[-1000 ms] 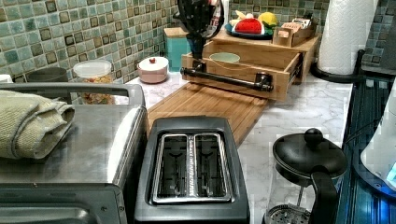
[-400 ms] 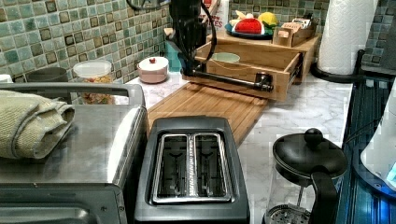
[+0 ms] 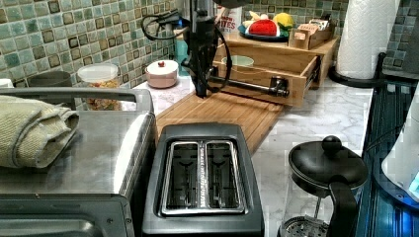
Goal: Close the drawer.
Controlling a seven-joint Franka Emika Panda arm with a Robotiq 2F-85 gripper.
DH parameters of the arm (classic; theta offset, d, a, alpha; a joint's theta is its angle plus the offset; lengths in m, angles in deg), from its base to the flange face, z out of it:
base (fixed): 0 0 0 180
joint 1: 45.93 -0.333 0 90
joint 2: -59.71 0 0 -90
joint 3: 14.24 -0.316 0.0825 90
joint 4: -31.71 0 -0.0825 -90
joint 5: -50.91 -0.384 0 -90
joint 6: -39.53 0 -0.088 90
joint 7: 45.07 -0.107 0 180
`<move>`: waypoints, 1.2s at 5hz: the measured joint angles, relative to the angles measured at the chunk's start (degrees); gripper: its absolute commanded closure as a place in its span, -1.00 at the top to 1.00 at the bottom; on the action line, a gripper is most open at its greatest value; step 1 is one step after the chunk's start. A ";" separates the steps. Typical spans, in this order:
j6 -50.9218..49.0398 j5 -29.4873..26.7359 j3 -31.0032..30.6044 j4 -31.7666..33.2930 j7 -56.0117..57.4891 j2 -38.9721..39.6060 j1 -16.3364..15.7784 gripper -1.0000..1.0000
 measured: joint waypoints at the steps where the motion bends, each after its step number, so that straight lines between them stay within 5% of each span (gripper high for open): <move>1: 0.34 0.00 0.16 3.02 3.19 -0.13 0.94 -1.00; 6: 3.55 -3.73 1.88 7.61 22.26 -0.33 8.71 -1.00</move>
